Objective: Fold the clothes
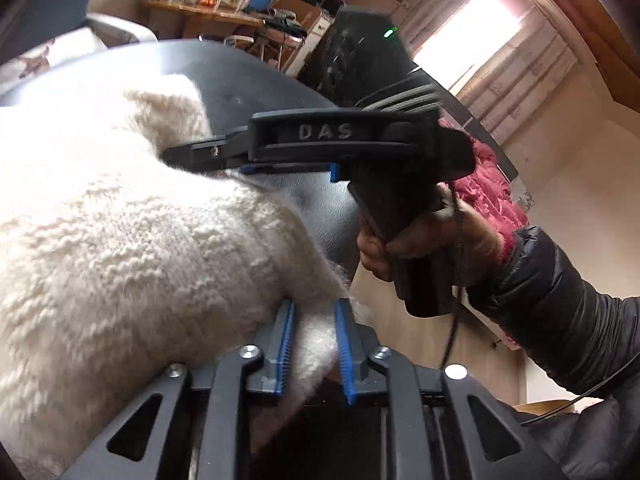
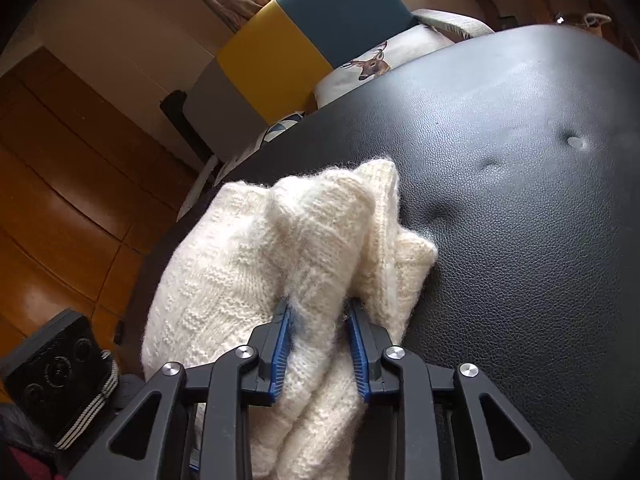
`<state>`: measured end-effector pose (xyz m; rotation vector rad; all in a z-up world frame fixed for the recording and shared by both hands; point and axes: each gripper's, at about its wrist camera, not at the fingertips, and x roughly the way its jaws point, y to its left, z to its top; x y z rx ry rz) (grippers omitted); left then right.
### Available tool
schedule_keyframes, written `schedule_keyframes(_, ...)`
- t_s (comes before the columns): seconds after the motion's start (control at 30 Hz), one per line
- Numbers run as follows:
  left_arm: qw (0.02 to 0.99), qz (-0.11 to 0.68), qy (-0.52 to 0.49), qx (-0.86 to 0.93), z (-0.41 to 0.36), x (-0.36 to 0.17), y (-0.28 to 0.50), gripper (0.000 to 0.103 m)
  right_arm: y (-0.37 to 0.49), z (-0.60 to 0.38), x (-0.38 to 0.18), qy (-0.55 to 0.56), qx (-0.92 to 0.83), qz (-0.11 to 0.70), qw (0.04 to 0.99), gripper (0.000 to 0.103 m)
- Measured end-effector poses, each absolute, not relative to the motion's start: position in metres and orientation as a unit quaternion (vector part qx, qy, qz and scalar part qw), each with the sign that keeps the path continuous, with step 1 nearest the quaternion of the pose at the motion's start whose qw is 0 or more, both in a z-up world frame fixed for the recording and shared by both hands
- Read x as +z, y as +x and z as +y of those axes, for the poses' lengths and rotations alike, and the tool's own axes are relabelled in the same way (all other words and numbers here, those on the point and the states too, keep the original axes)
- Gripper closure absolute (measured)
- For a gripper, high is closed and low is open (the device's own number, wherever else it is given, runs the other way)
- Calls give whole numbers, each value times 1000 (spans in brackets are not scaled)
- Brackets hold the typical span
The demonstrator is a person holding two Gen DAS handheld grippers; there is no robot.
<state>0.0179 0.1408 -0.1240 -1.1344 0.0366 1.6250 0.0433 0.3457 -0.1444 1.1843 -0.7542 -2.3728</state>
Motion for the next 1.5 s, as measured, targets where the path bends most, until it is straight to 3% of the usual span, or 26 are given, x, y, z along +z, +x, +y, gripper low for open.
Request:
schedule_keyframes(0.07,546,-3,-461,700,123,-109,24,80,43,348,-135,427,-844,-266,184,62)
schedule_keyframes(0.13,535,-23,-440,721,96,-96,29,79,45,347,-113,423,-858,-236,168,42)
schedule_keyframes(0.2,512,-34,-424,746,71,-90,31,78,47,342,-85,412,-875,-198,161,38)
schedule_keyframes(0.33,463,-63,-402,787,30,-87,27,77,29,305,-34,383,-890,-141,202,38)
schedule_keyframes(0.47,441,-60,-405,798,17,-96,22,77,-21,230,-25,411,-858,-92,295,38)
schedule_keyframes(0.6,444,-31,-427,787,29,-117,35,77,-83,170,-63,481,-813,-56,322,38)
schedule_keyframes(0.7,448,-24,-448,773,38,-138,46,77,-124,144,-102,537,-791,-32,292,38)
schedule_keyframes(0.8,449,-31,-447,773,39,-145,46,77,-148,136,-147,579,-766,-33,276,40)
schedule_keyframes(0.9,452,-42,-449,770,38,-148,46,77,-151,136,-149,560,-780,-39,277,45)
schedule_keyframes(1.2,448,-74,-450,769,37,-141,43,77,-152,157,-141,533,-788,-117,284,44)
schedule_keyframes(1.27,441,-98,-451,770,24,-136,38,76,-145,166,-127,516,-799,-131,282,35)
schedule_keyframes(1.33,434,-122,-452,770,10,-131,32,75,-129,180,-105,479,-817,-148,287,15)
schedule_keyframes(1.5,415,-181,-454,768,-24,-119,19,70,-66,247,-65,403,-841,-198,301,0)
